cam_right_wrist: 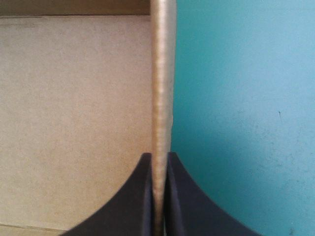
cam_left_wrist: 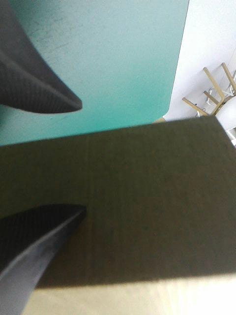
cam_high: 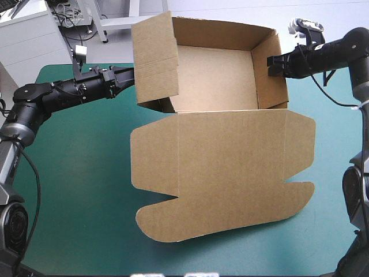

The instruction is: Fold the box

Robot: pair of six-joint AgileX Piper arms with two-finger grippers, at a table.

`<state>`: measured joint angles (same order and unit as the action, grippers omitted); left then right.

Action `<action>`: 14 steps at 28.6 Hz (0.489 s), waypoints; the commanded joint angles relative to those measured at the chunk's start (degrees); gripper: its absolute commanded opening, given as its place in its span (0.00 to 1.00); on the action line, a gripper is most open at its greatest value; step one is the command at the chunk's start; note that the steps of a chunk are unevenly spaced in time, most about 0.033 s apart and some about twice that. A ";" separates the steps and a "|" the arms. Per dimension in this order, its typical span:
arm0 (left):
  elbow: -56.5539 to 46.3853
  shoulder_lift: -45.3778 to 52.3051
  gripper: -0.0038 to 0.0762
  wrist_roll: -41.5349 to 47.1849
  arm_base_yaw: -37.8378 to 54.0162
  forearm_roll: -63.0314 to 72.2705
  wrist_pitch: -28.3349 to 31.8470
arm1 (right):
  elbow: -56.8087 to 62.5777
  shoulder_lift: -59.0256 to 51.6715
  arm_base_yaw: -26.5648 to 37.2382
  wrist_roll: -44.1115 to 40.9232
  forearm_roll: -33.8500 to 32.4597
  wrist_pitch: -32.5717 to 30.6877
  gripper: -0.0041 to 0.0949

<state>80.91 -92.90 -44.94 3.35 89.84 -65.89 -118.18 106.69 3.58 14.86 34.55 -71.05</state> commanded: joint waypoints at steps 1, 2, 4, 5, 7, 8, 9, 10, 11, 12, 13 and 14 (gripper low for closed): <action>3.91 2.31 0.58 1.07 -0.85 5.18 -3.21 | -1.35 -2.74 0.07 -0.70 3.06 2.93 0.02; 4.56 2.31 0.58 1.21 -1.13 4.77 -3.21 | -1.35 -2.74 0.07 -0.70 3.06 3.08 0.02; 5.70 2.31 0.58 1.65 -1.39 4.77 -3.21 | -1.35 -2.74 0.07 -0.70 3.06 3.17 0.02; 6.27 2.31 0.58 1.77 -1.44 4.77 -3.21 | -1.35 -2.74 0.07 -0.70 3.06 3.17 0.02; 7.39 2.31 0.58 2.37 -1.81 4.46 -3.21 | -1.35 -2.74 0.07 -0.93 3.06 3.17 0.02; 7.95 2.31 0.58 2.89 -1.82 4.04 -3.10 | -1.35 -2.74 0.07 -0.93 3.06 3.17 0.02; 8.39 2.31 0.58 3.01 -1.90 3.49 -3.10 | -1.35 -2.74 0.07 -0.93 3.06 3.17 0.02; 8.97 2.31 0.58 3.32 -2.04 3.04 -3.20 | -1.35 -2.74 0.07 -0.93 3.06 3.17 0.02; 9.66 2.31 0.58 4.09 -2.04 2.22 -3.31 | -1.35 -2.74 0.07 -0.93 3.06 3.17 0.02; 10.39 2.31 0.58 4.69 -2.33 1.13 -3.31 | -1.35 -2.74 0.07 -0.93 3.06 3.17 0.02; 10.97 2.31 0.58 4.69 -2.48 0.43 -3.41 | -1.35 -2.74 0.07 -0.93 3.06 3.17 0.02; 11.61 2.31 0.58 4.69 -2.48 0.02 -3.40 | -1.35 -2.74 0.07 -0.93 3.06 3.17 0.02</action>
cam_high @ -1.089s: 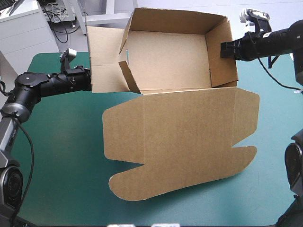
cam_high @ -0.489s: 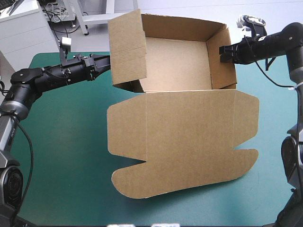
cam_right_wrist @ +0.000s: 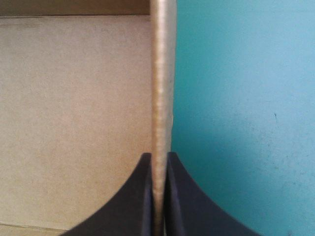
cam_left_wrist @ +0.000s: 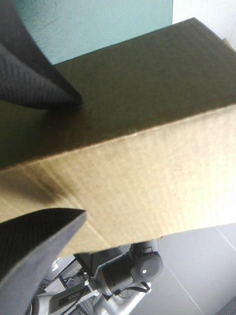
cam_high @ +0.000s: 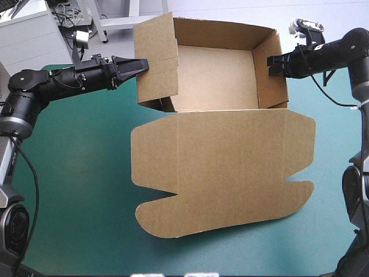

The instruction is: Fold the box

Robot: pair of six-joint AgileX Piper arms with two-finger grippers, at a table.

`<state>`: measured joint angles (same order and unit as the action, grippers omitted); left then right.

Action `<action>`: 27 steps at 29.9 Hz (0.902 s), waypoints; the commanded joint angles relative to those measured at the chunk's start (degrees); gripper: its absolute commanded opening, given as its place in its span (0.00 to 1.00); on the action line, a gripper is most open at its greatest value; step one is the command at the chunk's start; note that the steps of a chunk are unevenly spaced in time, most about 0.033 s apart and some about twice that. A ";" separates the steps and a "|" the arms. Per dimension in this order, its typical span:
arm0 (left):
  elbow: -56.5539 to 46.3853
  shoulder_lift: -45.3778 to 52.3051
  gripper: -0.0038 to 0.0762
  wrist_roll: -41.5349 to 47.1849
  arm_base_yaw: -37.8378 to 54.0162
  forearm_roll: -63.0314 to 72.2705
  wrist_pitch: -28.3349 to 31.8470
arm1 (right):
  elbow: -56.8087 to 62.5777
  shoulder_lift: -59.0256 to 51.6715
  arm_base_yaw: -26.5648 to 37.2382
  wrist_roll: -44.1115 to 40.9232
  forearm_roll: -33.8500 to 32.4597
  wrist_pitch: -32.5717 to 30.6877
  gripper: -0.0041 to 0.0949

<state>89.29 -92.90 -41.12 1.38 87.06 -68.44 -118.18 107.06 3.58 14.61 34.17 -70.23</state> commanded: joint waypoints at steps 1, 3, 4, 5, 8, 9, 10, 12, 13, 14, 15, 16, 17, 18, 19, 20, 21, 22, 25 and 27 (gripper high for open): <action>3.83 2.31 0.59 1.50 -0.81 1.99 -0.69 | -1.35 -3.11 0.07 -0.68 3.43 2.35 0.02; 5.17 2.31 0.60 2.48 -1.24 -0.32 0.01 | -1.35 -3.11 0.07 -0.68 3.54 2.35 0.02; 5.75 2.31 0.61 3.00 -1.63 -2.03 0.49 | -1.35 -3.11 0.07 -0.68 3.54 2.35 0.02; 6.21 2.31 0.61 3.90 -1.89 -3.34 0.72 | -1.46 -3.11 0.07 -0.77 3.54 2.35 0.02; 7.69 2.31 0.61 6.16 -2.82 -7.01 1.00 | -1.46 -3.11 0.07 -1.29 3.43 2.35 0.02; 8.19 2.31 0.61 6.87 -2.95 -7.88 1.11 | -1.46 -3.11 0.07 -1.61 2.98 2.35 0.03; 8.76 2.31 0.62 6.98 -3.41 -8.75 1.26 | -1.46 -3.11 0.07 -2.02 2.46 2.35 0.03; 10.09 2.31 0.62 8.69 -3.63 -10.79 1.87 | -1.46 -3.11 -0.33 -2.68 0.72 2.35 0.03; 10.84 2.31 0.62 9.68 -3.92 -12.24 2.79 | -1.46 -3.11 -0.47 -2.96 0.17 2.13 0.03; 11.60 2.31 0.62 10.52 -3.92 -13.56 3.11 | -1.46 -3.08 -0.87 -3.46 -0.37 2.13 0.03; 12.15 2.31 0.62 11.26 -3.92 -14.55 3.38 | -1.46 -3.08 -1.02 -3.88 -0.90 2.24 0.03; 12.76 2.31 0.62 11.82 -3.92 -15.41 3.39 | -1.46 -3.08 -1.60 -4.40 -1.75 2.41 0.03; 13.18 2.31 0.62 12.64 -3.92 -16.04 3.39 | -1.46 -3.08 -1.90 -4.82 -2.14 2.52 0.03; 13.50 2.31 0.62 12.77 -3.92 -16.41 3.39 | -1.46 -3.08 -2.16 -4.82 -2.46 2.66 0.03; 13.67 2.31 0.62 12.89 -3.92 -16.58 3.39 | -1.46 -3.08 -2.55 -5.09 -2.88 2.77 0.03; 13.76 2.31 0.62 12.89 -3.92 -16.58 3.39 | -1.46 -3.08 -2.82 -5.09 -3.03 2.86 0.03; 13.76 2.31 0.62 12.89 -3.92 -16.79 3.28 | -1.46 -3.08 -3.06 -5.09 -3.03 2.99 0.03; 13.76 2.31 0.62 13.22 -3.92 -17.28 3.16 | -1.46 -3.08 -3.17 -5.32 -2.89 3.12 0.03; 13.76 2.13 0.62 13.94 -3.92 -17.56 2.67 | -1.46 -2.85 -3.17 -5.34 -1.49 3.38 0.03; 13.76 2.13 0.62 14.18 -3.92 -17.94 2.57 | -1.46 -2.86 -3.17 -5.66 -1.35 3.38 0.03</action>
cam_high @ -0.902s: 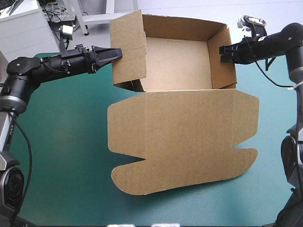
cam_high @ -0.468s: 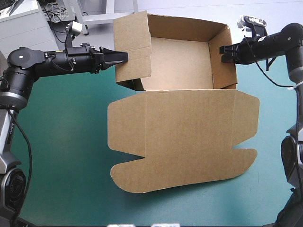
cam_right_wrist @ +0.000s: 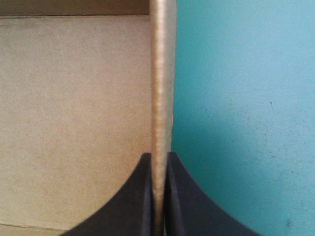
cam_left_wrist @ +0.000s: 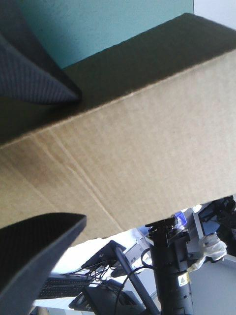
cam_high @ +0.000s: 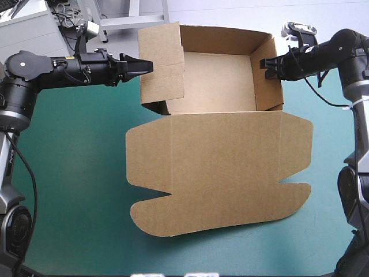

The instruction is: Fold the box

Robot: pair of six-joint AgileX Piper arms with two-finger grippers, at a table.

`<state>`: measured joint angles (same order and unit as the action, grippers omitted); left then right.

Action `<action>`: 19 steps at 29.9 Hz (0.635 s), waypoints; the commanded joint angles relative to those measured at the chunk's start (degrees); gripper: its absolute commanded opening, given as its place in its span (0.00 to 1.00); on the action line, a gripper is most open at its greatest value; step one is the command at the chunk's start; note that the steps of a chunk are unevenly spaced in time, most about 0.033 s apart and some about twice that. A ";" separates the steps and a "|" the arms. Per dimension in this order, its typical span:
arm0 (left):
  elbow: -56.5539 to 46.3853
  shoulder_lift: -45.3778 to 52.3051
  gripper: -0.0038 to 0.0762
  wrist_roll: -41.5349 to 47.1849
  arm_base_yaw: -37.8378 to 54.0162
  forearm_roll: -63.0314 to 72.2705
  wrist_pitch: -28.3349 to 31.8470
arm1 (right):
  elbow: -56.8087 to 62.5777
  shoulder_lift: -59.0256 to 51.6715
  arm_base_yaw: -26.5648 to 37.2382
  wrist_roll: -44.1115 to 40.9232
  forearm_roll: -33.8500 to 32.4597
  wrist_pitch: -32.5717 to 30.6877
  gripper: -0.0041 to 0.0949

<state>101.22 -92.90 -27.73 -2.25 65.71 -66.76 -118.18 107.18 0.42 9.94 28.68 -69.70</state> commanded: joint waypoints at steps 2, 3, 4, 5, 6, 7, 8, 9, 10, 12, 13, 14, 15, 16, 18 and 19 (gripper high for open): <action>1.83 2.13 0.62 1.13 -0.50 3.19 0.78 | -1.46 -2.77 0.00 -1.59 4.15 2.85 0.03; 1.83 2.13 0.62 1.24 -0.71 2.44 0.78 | -1.46 -2.77 0.00 -1.71 4.15 2.85 0.03; 1.83 2.13 0.62 2.11 -1.19 1.26 1.12 | -1.46 -2.72 0.00 -1.71 4.15 2.85 0.03; 1.83 2.13 0.62 2.53 -1.52 -0.24 1.43 | -1.46 -2.62 0.00 -1.71 4.15 2.85 0.03; 1.83 2.04 0.62 3.08 -2.07 -1.62 1.84 | -1.46 -2.62 0.00 -2.02 4.15 2.85 0.03; 1.83 2.04 0.62 4.24 -2.95 -3.67 2.56 | -1.46 -2.62 0.00 -2.18 4.04 2.85 0.03; 1.83 1.89 0.62 4.83 -3.46 -4.73 3.32 | -1.46 -2.62 0.00 -2.32 3.95 2.85 0.03; 1.97 1.76 0.62 5.42 -4.07 -5.25 3.73 | -1.46 -2.62 0.00 -2.32 3.83 2.85 0.03; 2.43 1.27 0.62 5.98 -4.49 -5.58 3.86 | -1.46 -2.62 0.00 -2.79 3.42 2.85 0.04; 3.76 0.28 0.62 7.90 -5.44 -5.58 4.01 | -1.46 -2.62 -0.42 -3.62 1.73 2.85 0.04; 4.79 -0.39 0.62 8.50 -5.84 -5.66 3.75 | -1.46 -2.62 -0.83 -3.72 0.64 2.56 0.04; 5.71 -1.21 0.62 8.90 -6.17 -5.80 3.49 | -1.46 -2.62 -1.28 -3.87 -0.42 2.43 0.04; 6.86 -2.13 0.62 10.09 -6.61 -6.11 3.05 | -1.46 -2.62 -1.93 -4.20 -1.54 2.45 0.04; 8.04 -3.12 0.62 10.82 -7.04 -6.53 2.49 | -1.46 -2.62 -2.58 -4.66 -2.42 2.57 0.04; 10.57 -5.05 0.62 12.28 -7.59 -8.09 0.13 | -1.46 -2.62 -3.80 -5.26 -3.78 3.35 0.04; 11.54 -5.89 0.62 13.33 -7.78 -8.76 -1.05 | -1.46 -2.62 -4.25 -5.74 -4.36 3.80 0.04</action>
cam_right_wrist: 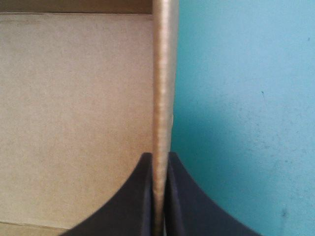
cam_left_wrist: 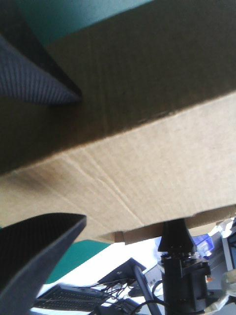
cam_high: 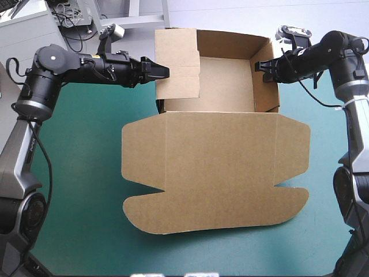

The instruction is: Fold the box

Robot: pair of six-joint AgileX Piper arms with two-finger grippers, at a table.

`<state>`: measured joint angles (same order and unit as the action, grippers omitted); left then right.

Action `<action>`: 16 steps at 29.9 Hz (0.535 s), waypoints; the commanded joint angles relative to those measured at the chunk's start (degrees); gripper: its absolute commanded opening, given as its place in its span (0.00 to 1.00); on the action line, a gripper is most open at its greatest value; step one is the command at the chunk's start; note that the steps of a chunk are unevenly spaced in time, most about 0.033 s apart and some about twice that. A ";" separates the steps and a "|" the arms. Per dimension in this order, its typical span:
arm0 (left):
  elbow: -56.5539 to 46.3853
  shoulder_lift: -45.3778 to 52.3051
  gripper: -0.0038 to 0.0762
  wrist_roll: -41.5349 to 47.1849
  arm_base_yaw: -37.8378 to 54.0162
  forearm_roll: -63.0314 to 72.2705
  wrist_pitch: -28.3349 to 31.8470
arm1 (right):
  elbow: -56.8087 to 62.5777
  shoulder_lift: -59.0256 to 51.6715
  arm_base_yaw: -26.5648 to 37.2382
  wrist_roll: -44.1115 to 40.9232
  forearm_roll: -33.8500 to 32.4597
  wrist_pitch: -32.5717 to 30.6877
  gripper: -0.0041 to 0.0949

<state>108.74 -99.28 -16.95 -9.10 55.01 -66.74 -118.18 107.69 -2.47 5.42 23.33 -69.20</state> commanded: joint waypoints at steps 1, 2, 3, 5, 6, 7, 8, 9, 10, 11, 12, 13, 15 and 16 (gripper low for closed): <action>5.14 -0.51 0.62 3.17 -1.02 1.52 -2.72 | -1.46 -3.13 -1.84 -1.45 0.48 3.71 0.04; 6.17 -1.39 0.62 3.73 -1.14 1.25 -4.12 | -1.46 -3.13 -2.22 -1.93 0.05 3.99 0.04; 7.21 -2.08 0.62 4.46 -1.30 0.46 -5.19 | -1.46 -3.13 -2.43 -2.31 -0.55 4.00 0.04; 9.10 -3.07 0.62 5.71 -1.39 -1.51 -6.06 | -1.46 -3.13 -2.79 -2.46 -0.94 4.00 0.04; 10.07 -3.28 0.62 6.75 -1.51 -2.38 -6.11 | -1.46 -3.13 -2.92 -2.54 -0.94 4.00 0.04; 10.80 -3.52 0.62 7.17 -1.51 -3.24 -6.11 | -1.46 -3.13 -2.92 -3.01 -0.94 3.88 0.04; 11.33 -3.53 0.61 7.56 -1.60 -3.88 -5.98 | -1.46 -3.13 -3.06 -3.12 -1.08 3.88 0.04; 11.87 -3.53 0.61 7.84 -1.60 -4.79 -5.98 | -1.46 -3.13 -3.22 -3.45 -1.74 3.88 0.04; 12.38 -3.61 0.61 8.50 -1.60 -6.23 -5.98 | -1.46 -3.13 -3.44 -3.83 -3.12 3.88 0.04; 12.65 -3.61 0.61 9.40 -1.60 -7.64 -6.10 | -1.46 -3.13 -3.59 -4.09 -3.73 3.88 0.04; 13.04 -3.74 0.61 10.00 -1.72 -9.48 -6.59 | -1.46 -3.13 -4.00 -4.49 -4.66 3.76 0.04; 13.29 -3.87 0.61 10.51 -2.03 -11.43 -7.18 | -1.55 -3.13 -4.12 -4.64 -5.17 3.52 0.04; 13.40 -4.36 0.61 11.43 -2.85 -14.68 -7.60 | -1.55 -3.13 -4.75 -5.42 -6.03 3.40 0.04; 13.40 -4.48 0.61 12.08 -3.41 -16.09 -7.60 | -1.55 -3.13 -5.21 -5.42 -6.32 3.56 0.04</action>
<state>120.29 -105.89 -6.78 -11.07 40.03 -71.88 -118.18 107.69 -6.89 1.07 16.04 -68.08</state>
